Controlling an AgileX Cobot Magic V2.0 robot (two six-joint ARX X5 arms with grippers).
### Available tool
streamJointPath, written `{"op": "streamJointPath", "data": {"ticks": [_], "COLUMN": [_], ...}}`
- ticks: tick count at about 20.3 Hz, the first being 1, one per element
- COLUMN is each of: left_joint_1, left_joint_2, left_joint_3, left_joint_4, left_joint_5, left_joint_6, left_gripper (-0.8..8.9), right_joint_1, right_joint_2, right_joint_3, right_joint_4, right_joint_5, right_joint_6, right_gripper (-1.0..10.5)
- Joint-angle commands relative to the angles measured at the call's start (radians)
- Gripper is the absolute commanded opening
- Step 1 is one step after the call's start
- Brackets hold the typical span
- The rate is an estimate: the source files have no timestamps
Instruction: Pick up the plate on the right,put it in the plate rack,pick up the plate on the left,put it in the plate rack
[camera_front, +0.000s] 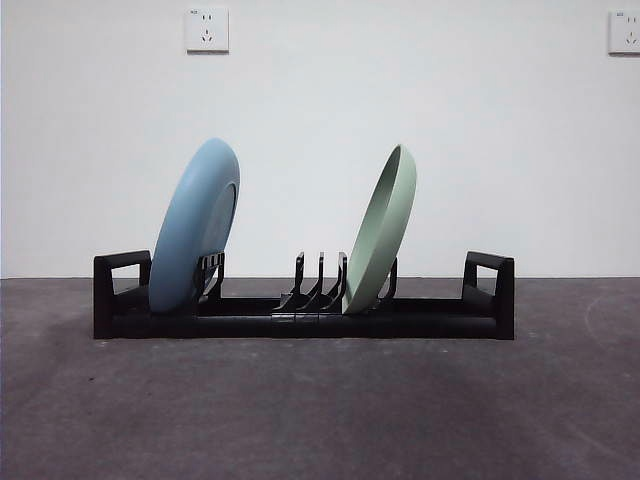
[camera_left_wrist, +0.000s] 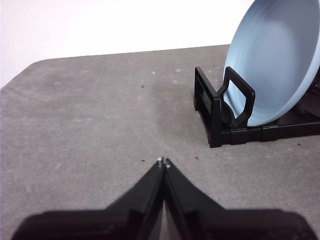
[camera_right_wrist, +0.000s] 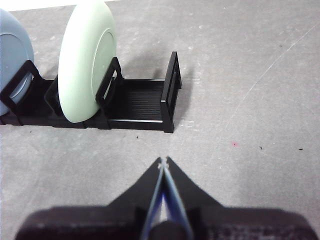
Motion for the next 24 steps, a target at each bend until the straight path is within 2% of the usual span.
{"op": "streamJointPath", "data": {"ticks": [1,4,7,11,15,21,24], "left_joint_1": [0.003,0.003,0.003,0.003,0.003,0.003,0.003], "left_joint_2": [-0.001,-0.001,-0.001,-0.001,-0.001,-0.001,-0.001], "left_joint_3": [-0.014,-0.014,-0.014,-0.014,-0.014,-0.014,-0.014], "left_joint_4": [0.005,0.006,0.006,0.006,0.006,0.006,0.006], "left_joint_5": [-0.002,-0.002,-0.002,-0.002,-0.002,-0.002,-0.002], "left_joint_6": [-0.01,-0.01,-0.01,-0.01,-0.01,-0.01,-0.01], "left_gripper": [-0.03,-0.03,-0.03,-0.03,-0.03,-0.03,-0.03], "right_joint_1": [0.002,-0.024,-0.091,-0.135,-0.135,-0.135,-0.135], "right_joint_2": [-0.003,-0.093,-0.234,-0.402,-0.48,-0.516,-0.528], "right_joint_3": [-0.005,-0.013,-0.072,-0.269,-0.454,-0.55,-0.567], "right_joint_4": [0.006,0.01,0.069,0.252,0.368,0.373,0.369], "right_joint_5": [0.006,0.029,0.005,-0.005,-0.005,-0.005,-0.005], "right_joint_6": [-0.086,-0.19,-0.2,-0.203,-0.15,-0.053,-0.037], "right_gripper": [0.0,0.0,0.0,0.0,0.0,0.0,0.0]}}
